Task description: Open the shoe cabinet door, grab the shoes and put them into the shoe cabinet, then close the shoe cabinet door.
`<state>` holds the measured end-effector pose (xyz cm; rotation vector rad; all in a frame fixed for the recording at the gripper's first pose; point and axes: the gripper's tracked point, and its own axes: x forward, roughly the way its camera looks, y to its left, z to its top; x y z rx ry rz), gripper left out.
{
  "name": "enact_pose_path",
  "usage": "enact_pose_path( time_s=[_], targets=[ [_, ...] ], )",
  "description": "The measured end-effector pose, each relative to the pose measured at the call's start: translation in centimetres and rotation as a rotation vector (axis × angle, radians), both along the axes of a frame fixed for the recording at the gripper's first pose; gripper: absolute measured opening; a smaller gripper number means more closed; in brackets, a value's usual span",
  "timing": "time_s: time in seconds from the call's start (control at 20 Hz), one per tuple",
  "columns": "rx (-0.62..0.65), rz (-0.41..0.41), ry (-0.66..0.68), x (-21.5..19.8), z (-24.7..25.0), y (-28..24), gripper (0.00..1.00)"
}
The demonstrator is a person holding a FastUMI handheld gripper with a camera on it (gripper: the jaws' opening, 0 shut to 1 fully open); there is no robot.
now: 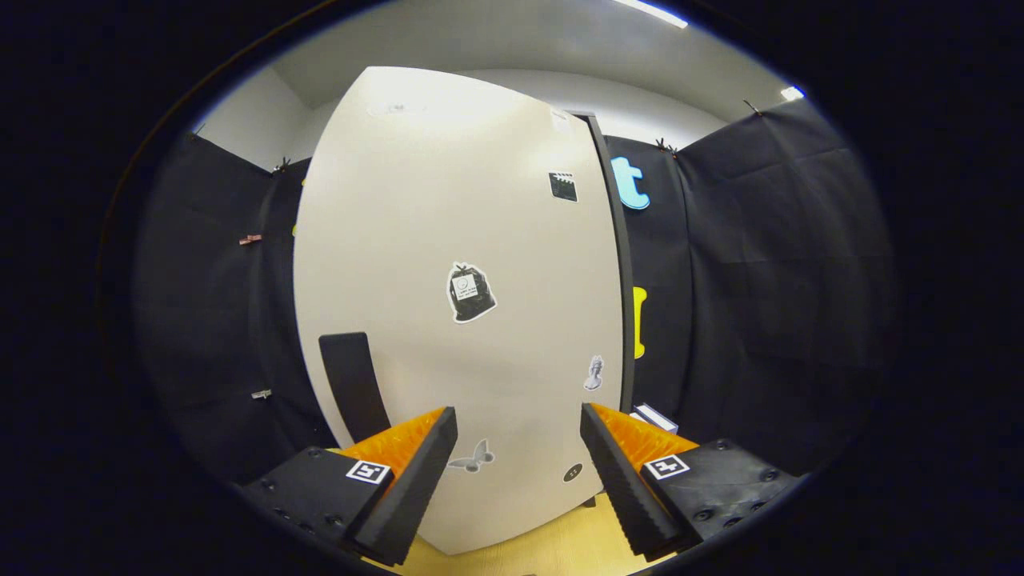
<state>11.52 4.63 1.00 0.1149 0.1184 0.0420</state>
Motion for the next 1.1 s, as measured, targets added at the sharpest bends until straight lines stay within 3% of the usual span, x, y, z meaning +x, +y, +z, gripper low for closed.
enact_pose_path(
  time_s=[0.5, 1.1],
  targets=[
    [-0.028, -0.006, 0.003, -1.4, 0.3, 0.0, 0.99],
    [-0.029, 0.183, 0.044, -1.6, -0.7, 1.6, 1.0]
  ],
)
